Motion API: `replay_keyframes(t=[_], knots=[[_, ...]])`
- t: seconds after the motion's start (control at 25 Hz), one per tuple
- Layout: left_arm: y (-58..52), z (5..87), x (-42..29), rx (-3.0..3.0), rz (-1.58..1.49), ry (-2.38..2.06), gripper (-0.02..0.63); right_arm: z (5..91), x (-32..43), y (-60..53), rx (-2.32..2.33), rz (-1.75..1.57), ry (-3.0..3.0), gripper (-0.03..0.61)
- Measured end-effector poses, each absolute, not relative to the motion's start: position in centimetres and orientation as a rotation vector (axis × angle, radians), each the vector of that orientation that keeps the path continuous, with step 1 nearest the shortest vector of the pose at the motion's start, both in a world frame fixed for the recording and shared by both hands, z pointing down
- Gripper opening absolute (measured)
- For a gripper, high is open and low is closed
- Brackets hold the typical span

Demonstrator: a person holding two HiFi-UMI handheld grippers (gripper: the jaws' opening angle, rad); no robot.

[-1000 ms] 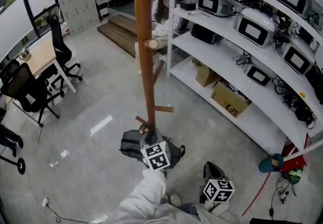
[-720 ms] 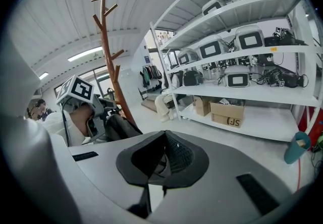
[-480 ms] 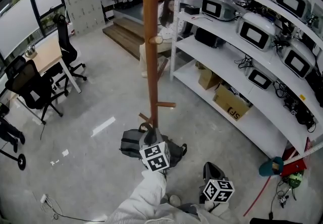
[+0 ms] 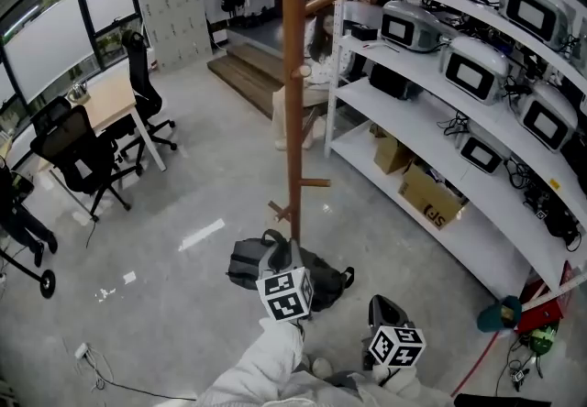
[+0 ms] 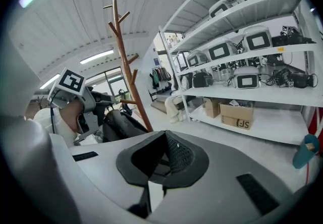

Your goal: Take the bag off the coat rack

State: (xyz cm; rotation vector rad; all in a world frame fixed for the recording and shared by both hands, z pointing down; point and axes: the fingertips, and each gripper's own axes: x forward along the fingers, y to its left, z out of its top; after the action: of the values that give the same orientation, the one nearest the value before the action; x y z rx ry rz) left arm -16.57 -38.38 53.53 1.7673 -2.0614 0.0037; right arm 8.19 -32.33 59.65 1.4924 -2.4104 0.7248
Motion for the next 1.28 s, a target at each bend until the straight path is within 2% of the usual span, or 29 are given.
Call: replay_keyframes(t=[0.52, 1.0, 1.28], knots=[[-28.0, 56.7, -13.8, 1.751, 0.139, -1.998, 0.05, 58.4, 2.5, -29.9, 1.234, 0.68, -2.575, 0.012], [-20.6, 52.5, -12.1, 1.766, 0.023, -1.996, 0.05, 58.7, -1.3, -25.4, 1.056, 0.702, -2.643, 0.012], [-18.5, 52.8, -11.6, 1.839, 0.025, -1.935, 0.049, 58.7, -0.6, -23.1, 1.171, 0.708, -2.632, 0.011]])
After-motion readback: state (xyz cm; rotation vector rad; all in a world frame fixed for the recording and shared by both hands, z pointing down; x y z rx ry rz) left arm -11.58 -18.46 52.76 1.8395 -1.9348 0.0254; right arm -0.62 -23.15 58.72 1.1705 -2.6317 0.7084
